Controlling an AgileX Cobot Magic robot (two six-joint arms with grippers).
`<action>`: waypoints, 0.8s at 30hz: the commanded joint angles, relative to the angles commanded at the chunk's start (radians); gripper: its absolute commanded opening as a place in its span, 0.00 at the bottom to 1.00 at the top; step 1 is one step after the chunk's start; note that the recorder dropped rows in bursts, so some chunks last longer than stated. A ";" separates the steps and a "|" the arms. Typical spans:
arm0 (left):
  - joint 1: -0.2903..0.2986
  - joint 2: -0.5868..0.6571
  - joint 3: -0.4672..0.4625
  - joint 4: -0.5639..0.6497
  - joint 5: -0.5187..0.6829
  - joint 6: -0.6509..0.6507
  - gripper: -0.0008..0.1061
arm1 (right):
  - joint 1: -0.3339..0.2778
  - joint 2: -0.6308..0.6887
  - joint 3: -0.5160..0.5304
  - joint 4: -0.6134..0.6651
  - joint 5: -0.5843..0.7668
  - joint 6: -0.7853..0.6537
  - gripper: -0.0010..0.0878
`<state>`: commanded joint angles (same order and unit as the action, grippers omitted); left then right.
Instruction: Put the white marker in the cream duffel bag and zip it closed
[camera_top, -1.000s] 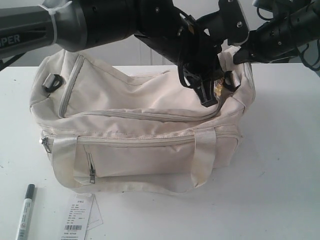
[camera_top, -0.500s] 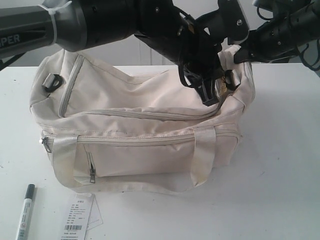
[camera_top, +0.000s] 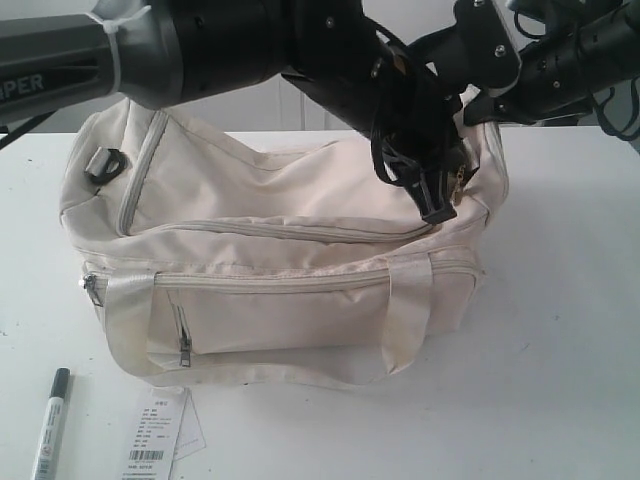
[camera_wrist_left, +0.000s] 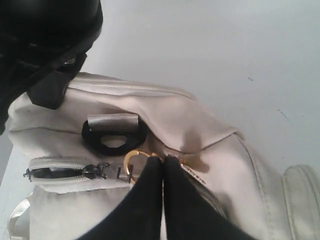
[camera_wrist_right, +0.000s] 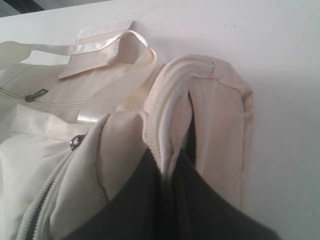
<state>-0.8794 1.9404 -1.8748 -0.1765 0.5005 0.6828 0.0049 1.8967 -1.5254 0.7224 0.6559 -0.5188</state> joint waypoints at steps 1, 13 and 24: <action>0.000 0.000 0.000 0.002 0.008 0.000 0.01 | 0.000 0.000 0.000 0.000 0.002 0.000 0.01; -0.025 -0.010 0.000 0.004 0.046 -0.009 0.01 | 0.000 0.000 0.002 0.000 0.016 0.000 0.01; -0.039 -0.031 0.000 0.006 0.072 -0.017 0.01 | -0.002 0.000 0.002 0.000 0.024 0.002 0.01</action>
<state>-0.9186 1.9093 -1.8748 -0.1701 0.5728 0.6653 0.0031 1.8967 -1.5235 0.7223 0.6804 -0.5168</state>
